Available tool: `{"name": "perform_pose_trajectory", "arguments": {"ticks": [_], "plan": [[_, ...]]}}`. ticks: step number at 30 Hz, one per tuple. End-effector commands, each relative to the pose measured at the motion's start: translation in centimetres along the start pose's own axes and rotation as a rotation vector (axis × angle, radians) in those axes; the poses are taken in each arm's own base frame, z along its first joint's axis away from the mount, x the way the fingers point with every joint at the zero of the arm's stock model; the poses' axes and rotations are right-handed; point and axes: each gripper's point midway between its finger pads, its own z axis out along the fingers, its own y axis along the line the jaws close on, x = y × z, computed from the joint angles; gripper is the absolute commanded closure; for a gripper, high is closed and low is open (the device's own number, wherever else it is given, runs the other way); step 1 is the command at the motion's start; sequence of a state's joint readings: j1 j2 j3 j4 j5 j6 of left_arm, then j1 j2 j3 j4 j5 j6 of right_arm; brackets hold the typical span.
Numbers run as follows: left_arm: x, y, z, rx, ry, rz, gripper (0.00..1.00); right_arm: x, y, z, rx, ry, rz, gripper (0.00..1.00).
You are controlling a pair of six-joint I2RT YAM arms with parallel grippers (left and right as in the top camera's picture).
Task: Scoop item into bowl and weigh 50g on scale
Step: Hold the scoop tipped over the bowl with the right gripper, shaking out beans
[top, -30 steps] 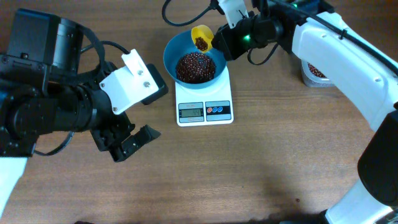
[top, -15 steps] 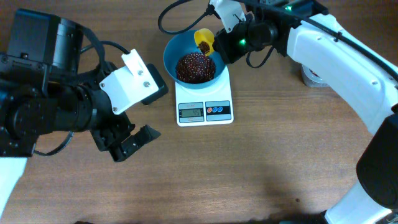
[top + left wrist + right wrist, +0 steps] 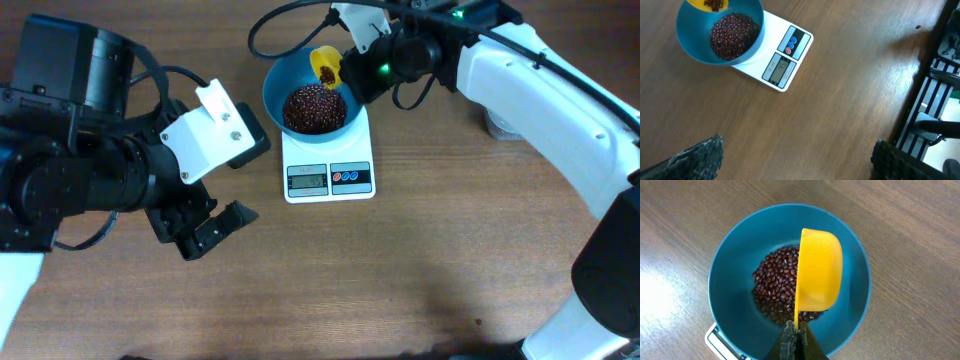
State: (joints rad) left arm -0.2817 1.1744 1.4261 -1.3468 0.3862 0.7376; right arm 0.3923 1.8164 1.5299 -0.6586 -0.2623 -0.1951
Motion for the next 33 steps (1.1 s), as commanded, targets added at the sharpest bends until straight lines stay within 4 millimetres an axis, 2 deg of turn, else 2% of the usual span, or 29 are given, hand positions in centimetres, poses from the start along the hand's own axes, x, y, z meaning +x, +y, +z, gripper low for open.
{"name": "perform_pose_trajectory", "arguments": {"ticks": [1,7,11,13,19,20,21,22,32,33], "plan": [[0.0,-0.2,0.0,0.01,-0.007,0.007,0.01,-1.7,0.7,-1.4,0.0,-0.049,-0.029,0.96],[0.0,-0.1,0.0,0.009,-0.007,0.007,0.01,-1.9,0.7,-1.5,0.001,-0.056,-0.031,0.96],[0.0,-0.2,0.0,0.01,-0.007,0.007,0.01,-3.5,0.8,-2.6,0.007,-0.101,-0.043,0.96],[0.0,-0.1,0.0,0.009,-0.007,0.007,0.01,-1.8,1.0,-2.0,-0.009,-0.033,-0.026,0.96],[0.0,-0.2,0.0,0.01,-0.007,0.007,0.01,-2.5,1.2,-2.6,-0.013,-0.061,-0.033,0.96],[0.0,-0.1,0.0,0.009,-0.007,0.007,0.01,-0.7,0.9,-1.9,-0.004,0.01,-0.015,0.96],[0.0,-0.2,0.0,0.01,-0.007,0.007,0.01,-0.6,1.0,-1.9,-0.006,0.011,-0.014,0.96],[0.0,-0.2,0.0,0.01,-0.007,0.007,0.01,-1.9,0.9,-2.2,0.0,-0.037,-0.027,0.96],[0.0,-0.1,0.0,0.009,-0.007,0.007,0.01,-2.3,0.7,-2.5,0.013,-0.054,-0.031,0.96],[0.0,-0.2,0.0,0.01,-0.007,0.007,0.01,-3.2,0.7,-2.6,0.014,-0.088,-0.04,0.96]]}}
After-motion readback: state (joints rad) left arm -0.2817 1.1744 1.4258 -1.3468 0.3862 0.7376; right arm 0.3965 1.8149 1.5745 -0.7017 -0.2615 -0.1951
